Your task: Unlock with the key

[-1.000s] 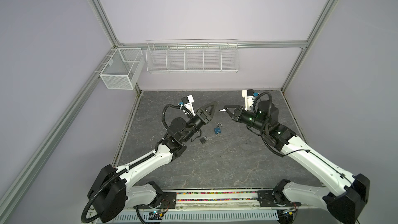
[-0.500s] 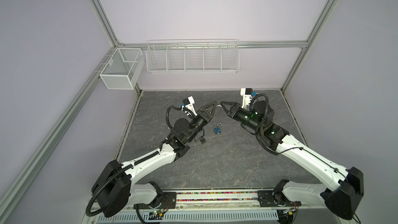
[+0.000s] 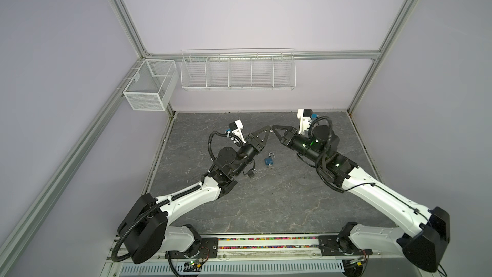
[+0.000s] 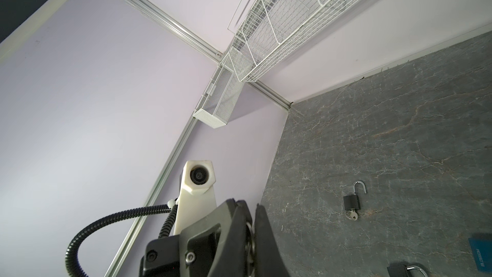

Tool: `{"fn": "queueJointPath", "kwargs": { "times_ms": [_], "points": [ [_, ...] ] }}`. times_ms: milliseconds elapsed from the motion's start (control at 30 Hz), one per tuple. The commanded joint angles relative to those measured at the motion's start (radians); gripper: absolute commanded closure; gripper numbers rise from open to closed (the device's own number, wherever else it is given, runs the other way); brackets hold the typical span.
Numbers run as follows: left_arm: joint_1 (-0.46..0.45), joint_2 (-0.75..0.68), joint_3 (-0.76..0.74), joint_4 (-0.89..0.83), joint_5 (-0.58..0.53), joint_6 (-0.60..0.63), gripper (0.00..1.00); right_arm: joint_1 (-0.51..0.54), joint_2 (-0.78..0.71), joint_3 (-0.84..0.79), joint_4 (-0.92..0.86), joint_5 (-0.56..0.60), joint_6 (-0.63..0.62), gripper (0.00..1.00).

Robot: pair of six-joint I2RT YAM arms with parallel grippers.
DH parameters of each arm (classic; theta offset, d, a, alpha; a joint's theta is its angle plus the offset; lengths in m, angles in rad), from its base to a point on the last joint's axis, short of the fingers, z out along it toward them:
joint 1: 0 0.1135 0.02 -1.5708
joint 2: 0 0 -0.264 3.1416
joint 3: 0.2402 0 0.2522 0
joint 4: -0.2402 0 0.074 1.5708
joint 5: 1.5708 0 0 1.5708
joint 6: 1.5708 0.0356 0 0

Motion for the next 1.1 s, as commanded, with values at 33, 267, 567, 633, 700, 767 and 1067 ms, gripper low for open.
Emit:
{"fn": "queueJointPath", "kwargs": {
  "times_ms": [33,267,567,633,700,767,1067],
  "points": [
    [-0.002,-0.01,0.018,-0.003,-0.01,0.019,1.0,0.004,-0.034,-0.002,-0.016,0.015,-0.024,0.93],
    [0.081,-0.054,0.176,-0.435,0.229,0.255,1.0,-0.093,-0.107,0.004,-0.152,-0.109,-0.129,0.56],
    [0.154,-0.033,0.398,-0.884,0.582,0.667,1.0,-0.252,-0.101,0.035,-0.217,-0.59,-0.348,0.36],
    [0.155,-0.021,0.444,-0.968,0.615,0.744,1.0,-0.264,-0.092,0.032,-0.192,-0.689,-0.374,0.37],
    [0.155,-0.018,0.464,-1.002,0.647,0.794,1.0,-0.267,-0.082,0.031,-0.167,-0.766,-0.384,0.38],
    [0.157,-0.018,0.474,-1.02,0.663,0.827,1.0,-0.266,-0.077,0.025,-0.16,-0.79,-0.399,0.4],
    [0.158,0.012,0.535,-1.046,0.724,0.877,1.0,-0.267,-0.038,0.018,-0.132,-0.863,-0.425,0.48]
  ]
}}
